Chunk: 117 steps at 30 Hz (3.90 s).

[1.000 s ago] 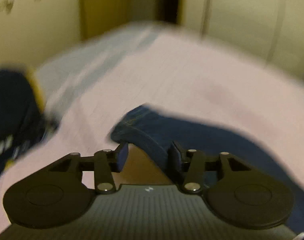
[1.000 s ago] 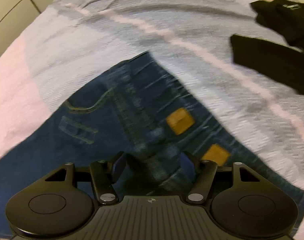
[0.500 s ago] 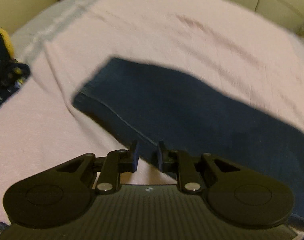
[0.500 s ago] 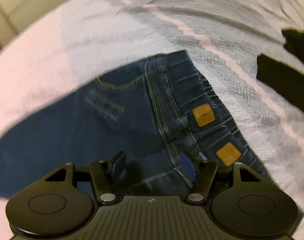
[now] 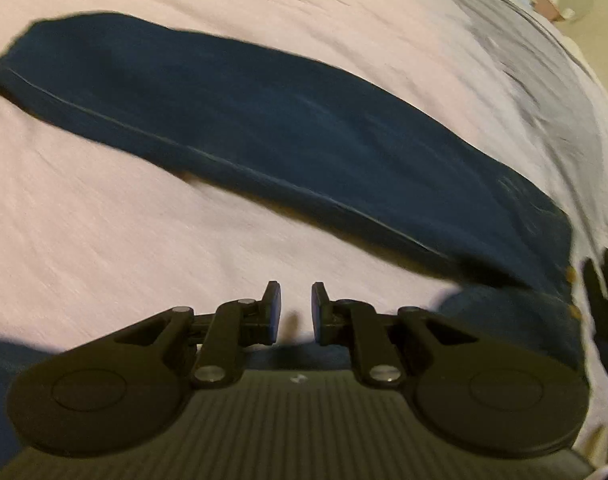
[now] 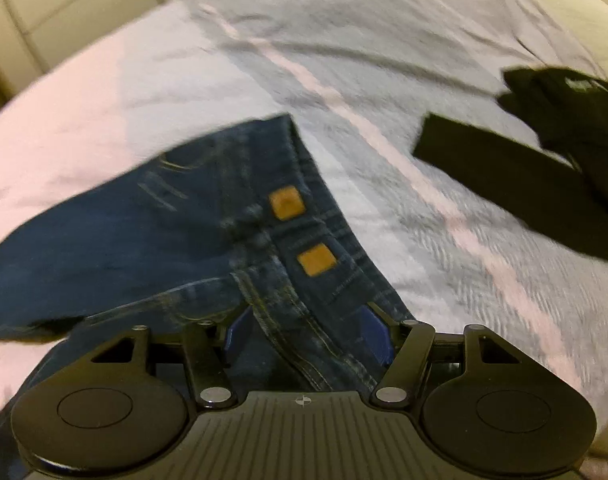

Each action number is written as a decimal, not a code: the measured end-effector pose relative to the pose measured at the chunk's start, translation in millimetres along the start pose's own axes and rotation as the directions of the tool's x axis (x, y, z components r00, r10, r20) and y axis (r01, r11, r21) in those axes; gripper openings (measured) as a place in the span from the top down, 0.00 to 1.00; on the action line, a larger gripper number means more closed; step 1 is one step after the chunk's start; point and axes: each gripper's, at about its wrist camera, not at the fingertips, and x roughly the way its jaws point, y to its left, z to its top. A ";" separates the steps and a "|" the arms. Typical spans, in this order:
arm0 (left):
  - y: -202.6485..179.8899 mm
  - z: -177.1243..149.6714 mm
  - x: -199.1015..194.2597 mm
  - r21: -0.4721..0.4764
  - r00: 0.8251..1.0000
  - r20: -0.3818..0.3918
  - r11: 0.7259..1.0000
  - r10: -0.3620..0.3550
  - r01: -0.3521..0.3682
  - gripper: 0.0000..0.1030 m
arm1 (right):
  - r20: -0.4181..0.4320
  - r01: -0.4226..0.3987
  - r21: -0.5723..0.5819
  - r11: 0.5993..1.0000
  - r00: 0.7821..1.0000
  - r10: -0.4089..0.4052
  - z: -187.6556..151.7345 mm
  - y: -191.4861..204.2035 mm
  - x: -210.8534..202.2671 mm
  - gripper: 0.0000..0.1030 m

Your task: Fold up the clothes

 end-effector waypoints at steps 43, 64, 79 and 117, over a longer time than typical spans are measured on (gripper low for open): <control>-155.4 -43.3 24.8 -0.077 0.958 0.037 0.957 0.283 -0.280 0.88 | 0.099 -0.406 -0.058 0.912 0.907 0.410 126.9 -83.1 147.3 1.00; -158.3 -49.3 12.9 -0.107 0.965 0.049 0.962 0.257 -0.251 0.88 | 0.008 -0.569 0.143 0.810 0.819 0.574 149.7 -120.8 174.9 0.67; -166.5 -21.2 46.1 -0.086 0.973 0.058 0.972 0.222 -0.217 0.88 | -0.023 -0.708 0.312 0.633 0.661 0.750 160.2 -136.2 220.0 0.88; -167.2 -81.6 -3.6 -0.076 0.979 0.059 0.979 0.196 -0.191 0.88 | -0.138 -0.570 0.002 0.822 0.814 0.565 47.1 -148.6 91.8 1.00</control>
